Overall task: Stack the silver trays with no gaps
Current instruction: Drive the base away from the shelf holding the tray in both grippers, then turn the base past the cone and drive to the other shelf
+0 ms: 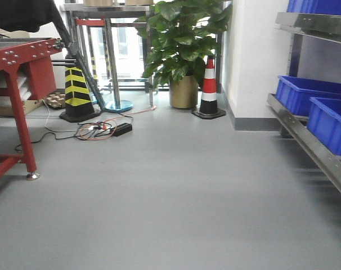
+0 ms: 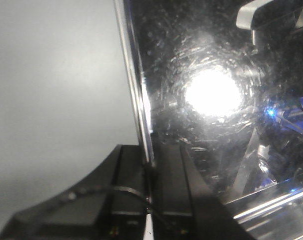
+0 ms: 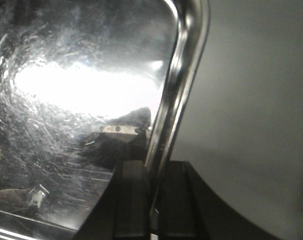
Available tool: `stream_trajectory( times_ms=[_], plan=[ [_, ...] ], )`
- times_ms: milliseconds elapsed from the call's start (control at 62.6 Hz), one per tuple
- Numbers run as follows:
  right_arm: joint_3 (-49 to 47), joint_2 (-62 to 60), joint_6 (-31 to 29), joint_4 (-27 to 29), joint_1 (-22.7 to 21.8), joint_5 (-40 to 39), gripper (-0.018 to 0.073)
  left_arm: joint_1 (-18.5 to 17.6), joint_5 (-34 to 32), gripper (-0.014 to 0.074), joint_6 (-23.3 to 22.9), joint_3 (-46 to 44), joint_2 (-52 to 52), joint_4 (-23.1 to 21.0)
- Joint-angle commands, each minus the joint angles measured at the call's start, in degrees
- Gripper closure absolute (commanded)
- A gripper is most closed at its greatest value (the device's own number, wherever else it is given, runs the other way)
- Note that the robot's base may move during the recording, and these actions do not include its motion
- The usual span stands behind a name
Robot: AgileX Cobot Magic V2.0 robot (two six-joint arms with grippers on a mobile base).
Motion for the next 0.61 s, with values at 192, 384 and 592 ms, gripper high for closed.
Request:
stream_trajectory(
  times_ms=[192,384,592],
  plan=[
    [-1.81,-1.77,-1.75,-2.79,-0.25,-1.41,0.0494,-0.11,-0.81,0.0638,0.75,-2.17,-1.9,0.99],
    [-1.81,-1.77,-1.75,-2.79,-0.25,-1.41,0.0494,-0.11,-0.81,0.0637,0.75,-2.17,-1.9,0.99],
    [-1.81,-1.77,-1.75,-2.79,-0.25,-1.41,0.0494,-0.11,-0.81,0.0638,0.75,-2.17,-1.9,0.99]
  ],
)
